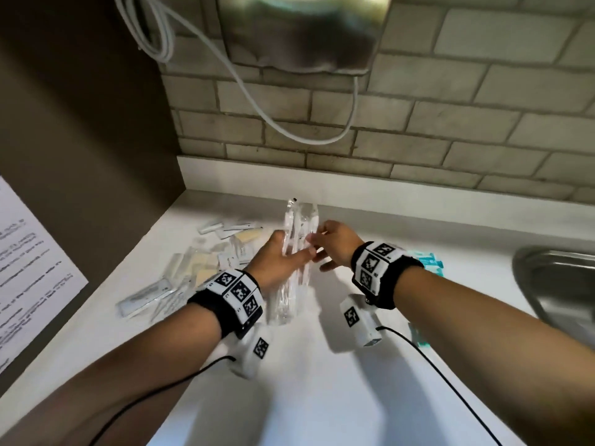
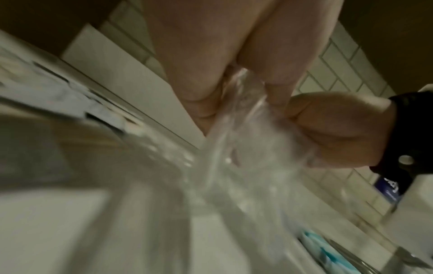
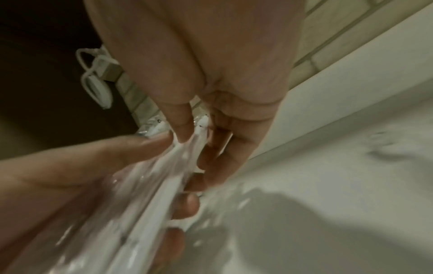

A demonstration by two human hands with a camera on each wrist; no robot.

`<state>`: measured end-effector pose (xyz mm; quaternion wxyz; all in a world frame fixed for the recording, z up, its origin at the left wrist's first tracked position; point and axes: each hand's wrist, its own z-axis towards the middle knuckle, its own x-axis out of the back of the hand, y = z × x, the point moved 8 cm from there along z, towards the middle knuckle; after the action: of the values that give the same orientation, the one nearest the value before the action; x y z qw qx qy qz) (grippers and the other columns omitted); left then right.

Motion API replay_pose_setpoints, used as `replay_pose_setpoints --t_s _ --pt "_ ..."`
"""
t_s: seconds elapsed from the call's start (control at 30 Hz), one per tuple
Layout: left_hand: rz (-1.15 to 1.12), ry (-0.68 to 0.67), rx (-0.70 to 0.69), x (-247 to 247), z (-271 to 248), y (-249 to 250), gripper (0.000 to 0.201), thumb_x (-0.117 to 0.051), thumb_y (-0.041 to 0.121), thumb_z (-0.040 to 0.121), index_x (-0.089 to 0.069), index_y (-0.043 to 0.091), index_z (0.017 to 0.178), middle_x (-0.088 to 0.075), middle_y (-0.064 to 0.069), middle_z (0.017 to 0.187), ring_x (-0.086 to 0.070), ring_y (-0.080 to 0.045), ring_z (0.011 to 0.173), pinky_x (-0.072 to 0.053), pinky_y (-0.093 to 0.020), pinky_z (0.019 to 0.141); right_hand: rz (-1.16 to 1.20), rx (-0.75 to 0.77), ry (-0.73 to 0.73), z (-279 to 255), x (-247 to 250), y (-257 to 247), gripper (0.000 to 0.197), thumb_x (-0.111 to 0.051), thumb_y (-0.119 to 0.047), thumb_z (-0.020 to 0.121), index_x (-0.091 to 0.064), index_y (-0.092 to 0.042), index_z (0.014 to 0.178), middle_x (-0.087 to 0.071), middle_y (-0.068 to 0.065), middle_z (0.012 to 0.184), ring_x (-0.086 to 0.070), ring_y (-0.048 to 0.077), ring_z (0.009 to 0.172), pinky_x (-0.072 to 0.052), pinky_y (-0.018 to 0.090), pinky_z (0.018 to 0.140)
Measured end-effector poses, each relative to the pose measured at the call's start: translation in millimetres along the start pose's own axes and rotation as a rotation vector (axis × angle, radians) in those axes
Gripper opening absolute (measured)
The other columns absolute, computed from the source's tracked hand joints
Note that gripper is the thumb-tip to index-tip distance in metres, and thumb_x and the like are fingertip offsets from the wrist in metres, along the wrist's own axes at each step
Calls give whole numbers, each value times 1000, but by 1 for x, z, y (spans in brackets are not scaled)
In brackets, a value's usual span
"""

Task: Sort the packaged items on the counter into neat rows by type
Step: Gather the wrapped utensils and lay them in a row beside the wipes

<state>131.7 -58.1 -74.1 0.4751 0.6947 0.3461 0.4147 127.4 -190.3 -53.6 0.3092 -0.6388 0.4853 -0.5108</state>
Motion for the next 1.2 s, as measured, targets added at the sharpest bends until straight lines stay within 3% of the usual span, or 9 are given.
replay_pose_setpoints --t_s 0.1,0.2,0.3,0.37,0.47,0.6,0.8,1.03,1.2 --pt "69 -74 34 -38 11 -9 35 -61 32 91 -50 20 122 -64 -3 113 -65 -22 98 -54 -43 89 2 -127 66 -5 32 37 18 -55 -14 96 -48 -10 80 -61 10 77 -61 23 61 -54 31 51" --pt "156 -73 83 -61 21 -27 31 -58 27 89 -53 16 118 -66 -6 106 -68 -25 91 -57 -44 84 -31 -248 101 -10 49 66 21 -54 -11 96 -51 -5 77 -61 13 75 -61 24 57 -57 32 48" --pt "193 -27 102 -71 31 -28 29 -56 23 84 -60 6 107 -65 -9 85 -65 -27 70 -55 -33 64 -112 -353 89 -8 53 88 23 -55 -13 95 -53 -5 74 -63 14 73 -62 27 62 -59 40 73" --pt "275 -9 83 -73 37 -22 26 -57 28 84 -64 5 94 -61 -15 76 -62 -32 70 -46 -31 63 -155 -382 93 -6 57 96 24 -56 -14 95 -54 -6 72 -62 12 70 -63 24 58 -57 40 77" --pt "253 -6 106 -76 50 -24 33 -60 33 88 -68 2 93 -67 -26 87 -65 -36 82 -40 -27 65 -226 -312 104 2 68 94 20 -61 -16 92 -54 -17 73 -63 5 76 -65 10 46 -57 25 53" --pt "297 18 140 -74 62 -27 41 -64 36 86 -67 -2 102 -69 -21 94 -67 -36 97 -46 -30 69 -241 -255 176 4 79 87 22 -64 -14 89 -51 -20 71 -63 6 77 -68 20 64 -59 27 57" --pt "329 -4 93 -75 65 -26 47 -71 47 80 -71 2 90 -73 -13 81 -68 -28 72 -54 -36 72 -328 -249 207 0 87 84 10 -68 -20 86 -63 -13 91 -66 7 83 -66 20 67 -57 25 61" --pt "263 70 65 -53 61 -24 76 -76 55 71 -55 9 128 -64 -7 117 -65 -29 105 -52 -38 94 -637 -69 189 -16 58 48 44 -71 -38 80 -60 -23 120 -62 3 119 -58 19 105 -48 29 87" --pt "266 153 65 -30 50 -29 44 -75 24 78 -53 14 115 -70 -17 95 -70 -33 74 -60 -43 75 -991 10 -42 -25 13 50 78 -61 -40 88 -18 -30 152 -18 -1 159 -11 28 147 -18 47 116"
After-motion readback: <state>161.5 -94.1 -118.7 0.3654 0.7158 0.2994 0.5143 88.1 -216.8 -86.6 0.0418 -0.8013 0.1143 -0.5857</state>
